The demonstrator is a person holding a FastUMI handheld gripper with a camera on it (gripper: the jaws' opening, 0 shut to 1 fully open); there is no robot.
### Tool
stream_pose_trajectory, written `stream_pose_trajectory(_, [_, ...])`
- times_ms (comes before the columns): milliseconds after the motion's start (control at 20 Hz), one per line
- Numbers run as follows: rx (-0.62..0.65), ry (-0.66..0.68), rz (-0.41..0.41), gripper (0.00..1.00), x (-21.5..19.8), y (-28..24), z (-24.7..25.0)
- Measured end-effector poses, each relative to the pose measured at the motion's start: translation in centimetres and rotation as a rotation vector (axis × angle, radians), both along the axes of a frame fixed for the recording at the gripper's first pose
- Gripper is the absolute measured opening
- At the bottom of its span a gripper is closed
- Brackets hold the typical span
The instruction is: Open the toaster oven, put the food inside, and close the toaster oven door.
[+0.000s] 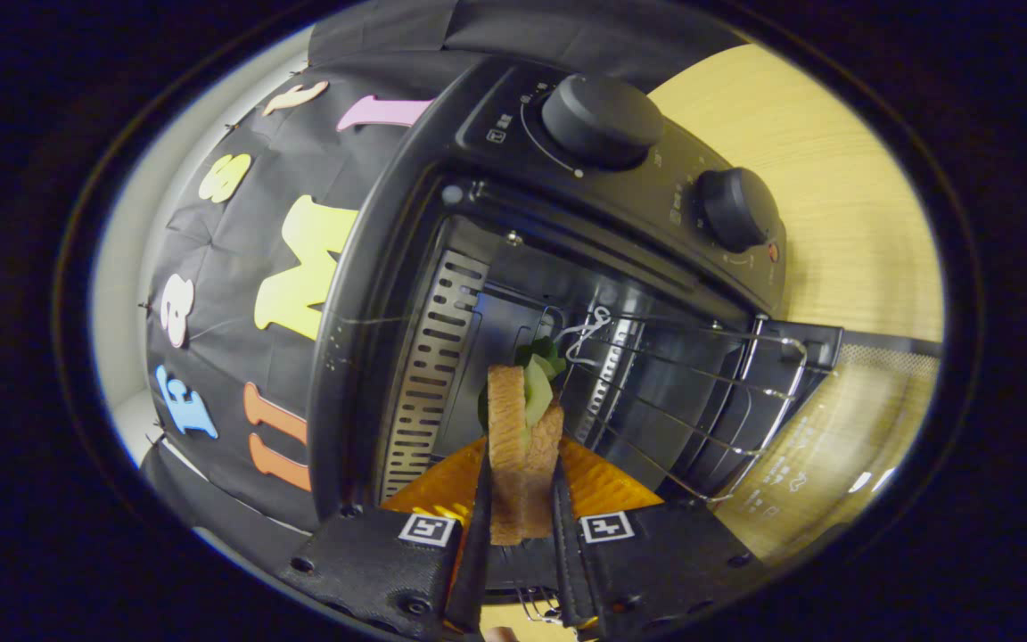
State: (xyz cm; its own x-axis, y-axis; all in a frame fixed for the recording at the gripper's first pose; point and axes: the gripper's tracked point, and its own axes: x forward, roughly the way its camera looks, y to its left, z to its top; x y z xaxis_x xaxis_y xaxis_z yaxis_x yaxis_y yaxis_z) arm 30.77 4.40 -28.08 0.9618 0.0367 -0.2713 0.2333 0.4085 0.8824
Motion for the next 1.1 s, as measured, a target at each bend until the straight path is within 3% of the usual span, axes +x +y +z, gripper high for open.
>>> stream_pose_trajectory(350, [-0.088,0.024,-0.092,0.41,-0.1,-0.1,-0.4])
stream_pose_trajectory(500, [-0.072,0.05,-0.073,0.48,-0.1,0.1,-0.9])
stream_pose_trajectory(650, [-0.098,0.078,-0.004,0.5,-0.5,1.1,-1.0])
stream_pose_trajectory(1100, [-0.351,0.054,0.185,0.62,-0.7,2.4,-1.0])
